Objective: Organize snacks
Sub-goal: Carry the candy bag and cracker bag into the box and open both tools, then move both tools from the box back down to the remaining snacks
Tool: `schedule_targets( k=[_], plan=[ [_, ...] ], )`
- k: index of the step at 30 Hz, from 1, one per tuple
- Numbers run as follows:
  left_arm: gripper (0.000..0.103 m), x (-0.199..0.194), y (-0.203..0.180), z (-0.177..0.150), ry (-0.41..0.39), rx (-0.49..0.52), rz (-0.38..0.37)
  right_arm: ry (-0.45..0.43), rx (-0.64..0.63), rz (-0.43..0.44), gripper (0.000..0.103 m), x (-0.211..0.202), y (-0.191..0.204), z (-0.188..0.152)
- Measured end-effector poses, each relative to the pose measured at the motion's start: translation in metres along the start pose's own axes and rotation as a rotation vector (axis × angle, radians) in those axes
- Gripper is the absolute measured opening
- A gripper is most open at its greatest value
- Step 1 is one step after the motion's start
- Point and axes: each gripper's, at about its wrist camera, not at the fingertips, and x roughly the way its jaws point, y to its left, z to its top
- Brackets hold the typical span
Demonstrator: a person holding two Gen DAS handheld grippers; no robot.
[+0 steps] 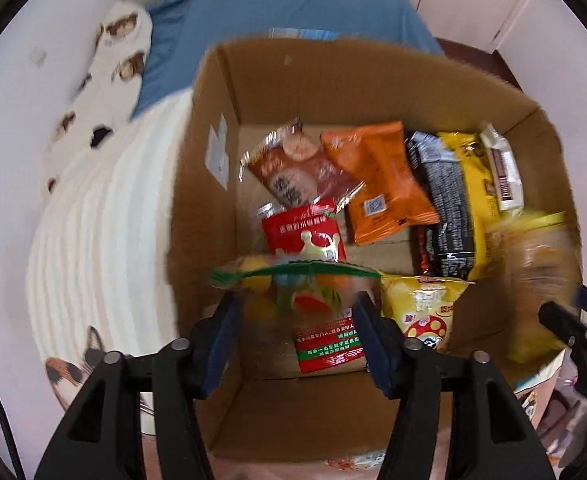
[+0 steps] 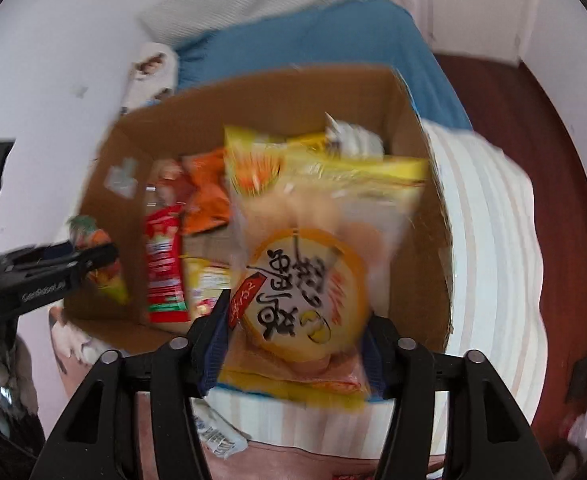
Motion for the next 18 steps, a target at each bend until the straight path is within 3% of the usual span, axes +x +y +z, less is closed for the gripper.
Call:
schedule_targets(
  k=[2, 5, 13, 18],
  plan=[
    [0.064, 0.006, 0.003, -0.002, -0.003, -0.012, -0.006, 0.02, 0.001, -0.03, 0.096, 0.008, -0.003, 0.003],
    [0.074, 0.01, 0.001, -0.004, -0.017, -0.001, -0.006, 0.026, 0.011, -0.03, 0.097, 0.009, -0.006, 0.001],
    [0.074, -0.004, 0.005, -0.021, -0.04, -0.017, -0.048, 0.001, 0.029, -0.04, 0.098, 0.002, -0.011, -0.006],
    [0.074, -0.031, 0.003, -0.039, -0.11, -0.029, -0.069, -0.061, 0.019, -0.061, 0.098, -0.018, -0.005, -0.02]
  ],
)
